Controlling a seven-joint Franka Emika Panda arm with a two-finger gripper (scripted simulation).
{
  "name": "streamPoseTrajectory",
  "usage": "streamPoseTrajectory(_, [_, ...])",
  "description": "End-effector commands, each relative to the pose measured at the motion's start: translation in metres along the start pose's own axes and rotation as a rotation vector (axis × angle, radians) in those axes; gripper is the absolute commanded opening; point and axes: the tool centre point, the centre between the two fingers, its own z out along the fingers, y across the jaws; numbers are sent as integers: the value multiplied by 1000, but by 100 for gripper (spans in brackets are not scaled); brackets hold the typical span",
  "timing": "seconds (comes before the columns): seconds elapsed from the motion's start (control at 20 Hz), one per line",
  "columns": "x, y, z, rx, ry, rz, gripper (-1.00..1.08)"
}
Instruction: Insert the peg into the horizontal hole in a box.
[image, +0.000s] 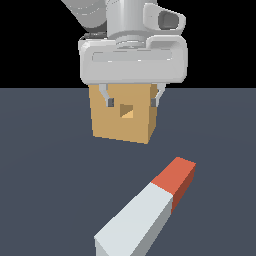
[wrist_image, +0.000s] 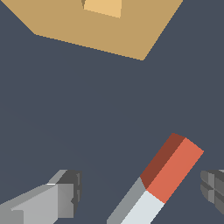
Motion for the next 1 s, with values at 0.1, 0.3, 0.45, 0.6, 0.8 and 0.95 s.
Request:
streamPoseTrajectory(0.1, [-27, 13, 19, 4, 0, 127, 100])
streamPoseTrajectory(0.3, [-62, 24, 44, 7, 1, 289, 100])
streamPoseTrajectory(0.45, [-87, 28, 61, 10, 2, 404, 100])
streamPoseTrajectory(0.6, [-109, 29, 75, 13, 4, 500, 100])
streamPoseTrajectory(0.8, [-130, 28, 89, 15, 6, 592, 100])
streamPoseTrajectory(0.95, [-139, 26, 95, 17, 7, 632, 100])
